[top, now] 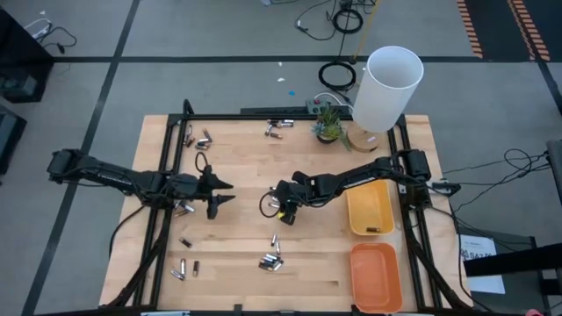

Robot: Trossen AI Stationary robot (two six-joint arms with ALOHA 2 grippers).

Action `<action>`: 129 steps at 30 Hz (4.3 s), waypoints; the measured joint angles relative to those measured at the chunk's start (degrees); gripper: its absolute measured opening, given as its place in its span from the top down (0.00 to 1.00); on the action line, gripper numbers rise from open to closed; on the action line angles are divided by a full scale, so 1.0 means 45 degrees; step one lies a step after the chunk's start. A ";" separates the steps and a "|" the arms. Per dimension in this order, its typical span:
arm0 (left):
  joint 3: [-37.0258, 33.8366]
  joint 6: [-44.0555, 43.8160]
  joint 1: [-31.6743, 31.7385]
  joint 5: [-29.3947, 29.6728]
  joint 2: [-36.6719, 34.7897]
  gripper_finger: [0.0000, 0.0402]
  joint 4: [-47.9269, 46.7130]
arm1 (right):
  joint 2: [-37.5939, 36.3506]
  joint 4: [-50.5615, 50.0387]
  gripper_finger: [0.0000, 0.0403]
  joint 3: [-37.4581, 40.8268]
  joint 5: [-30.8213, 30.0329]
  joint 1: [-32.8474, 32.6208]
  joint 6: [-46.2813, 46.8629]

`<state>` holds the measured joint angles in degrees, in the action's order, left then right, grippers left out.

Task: Sort batteries
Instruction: Put the black battery into the orange bin, then put the brown battery into the yellow bin

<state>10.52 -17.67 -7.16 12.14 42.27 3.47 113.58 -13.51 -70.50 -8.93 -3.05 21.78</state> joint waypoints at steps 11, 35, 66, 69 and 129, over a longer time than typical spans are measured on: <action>0.0005 0.0000 0.0000 -0.0033 0.0441 0.52 0.0116 | 0.0682 0.0332 0.73 -0.0006 -0.0099 0.0010 -0.0226; 0.0234 0.0736 0.0002 -0.0925 0.0441 0.52 0.0745 | -0.2218 -0.1345 0.93 0.0029 0.0026 -0.0669 0.0004; 0.1297 0.2370 0.0000 -0.2003 0.0486 0.52 0.1784 | -0.5733 -0.9328 0.93 0.0010 0.3541 -0.9573 1.4959; 0.1297 0.1644 0.0000 -0.1496 0.0580 0.52 0.1959 | -0.5664 -0.9963 0.93 0.0010 0.3417 -1.0326 1.5260; 0.7135 -2.0247 -0.9992 -0.4317 0.8669 0.52 -0.8185 | -0.5731 -0.6662 0.67 -0.0554 -0.9672 -1.1022 0.6279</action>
<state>42.63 -108.78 -52.12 -7.29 81.28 -33.36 87.79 -43.49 -72.99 -52.45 -52.65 50.04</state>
